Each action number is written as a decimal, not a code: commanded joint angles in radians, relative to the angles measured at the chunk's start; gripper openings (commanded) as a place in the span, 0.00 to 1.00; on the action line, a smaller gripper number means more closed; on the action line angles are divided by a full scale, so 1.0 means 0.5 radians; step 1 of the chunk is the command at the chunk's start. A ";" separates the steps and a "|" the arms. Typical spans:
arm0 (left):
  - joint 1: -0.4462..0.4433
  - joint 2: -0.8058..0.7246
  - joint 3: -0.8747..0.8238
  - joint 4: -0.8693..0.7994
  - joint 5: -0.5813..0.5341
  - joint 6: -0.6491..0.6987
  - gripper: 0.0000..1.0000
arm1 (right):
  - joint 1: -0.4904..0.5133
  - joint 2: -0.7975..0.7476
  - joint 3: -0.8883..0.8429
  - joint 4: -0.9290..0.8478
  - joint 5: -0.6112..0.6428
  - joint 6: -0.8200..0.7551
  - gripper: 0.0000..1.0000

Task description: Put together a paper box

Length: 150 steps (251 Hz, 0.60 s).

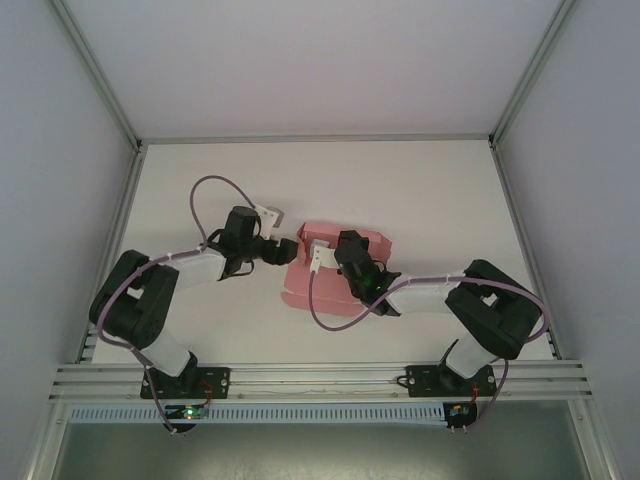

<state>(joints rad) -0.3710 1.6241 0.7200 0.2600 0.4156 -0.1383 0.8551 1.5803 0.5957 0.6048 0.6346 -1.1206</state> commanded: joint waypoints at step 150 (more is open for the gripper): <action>-0.129 0.195 0.047 0.472 0.104 0.140 0.60 | 0.084 -0.003 -0.001 -0.347 -0.137 0.095 0.00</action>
<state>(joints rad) -0.4137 1.7020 0.7338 0.3912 0.5125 -0.0967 0.8669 1.5703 0.5957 0.5739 0.6323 -1.1011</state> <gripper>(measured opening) 0.604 0.047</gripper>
